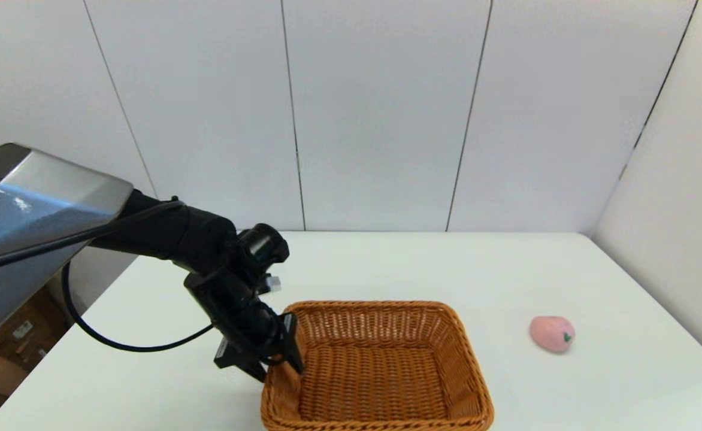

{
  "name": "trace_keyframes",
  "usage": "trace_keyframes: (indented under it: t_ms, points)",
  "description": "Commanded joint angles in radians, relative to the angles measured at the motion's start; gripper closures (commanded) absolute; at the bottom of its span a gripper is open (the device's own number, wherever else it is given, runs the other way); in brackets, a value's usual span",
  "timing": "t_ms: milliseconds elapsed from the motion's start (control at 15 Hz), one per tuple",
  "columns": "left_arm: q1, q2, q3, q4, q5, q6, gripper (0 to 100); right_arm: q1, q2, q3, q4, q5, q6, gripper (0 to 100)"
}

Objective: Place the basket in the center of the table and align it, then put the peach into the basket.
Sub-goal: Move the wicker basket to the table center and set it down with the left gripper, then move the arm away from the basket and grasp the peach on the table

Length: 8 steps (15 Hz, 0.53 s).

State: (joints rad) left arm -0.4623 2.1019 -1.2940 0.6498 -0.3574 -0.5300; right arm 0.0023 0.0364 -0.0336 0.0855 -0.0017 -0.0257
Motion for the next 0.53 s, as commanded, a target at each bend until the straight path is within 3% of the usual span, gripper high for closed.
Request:
trace_keyframes:
  t_ms: [67,333,533]
  points:
    - [0.096,-0.063,-0.010,0.005,0.003,0.007,0,-0.001,-0.001,0.000,0.000,-0.001,0.000,0]
    - [0.321,-0.218,-0.004,0.016,0.077,0.071,0,0.001,-0.001,0.000,0.000,0.000,0.000,0]
    - [0.429,-0.416,0.058,0.065,0.083,0.088,0,0.001,-0.003,0.000,0.000,-0.001,0.000,0]
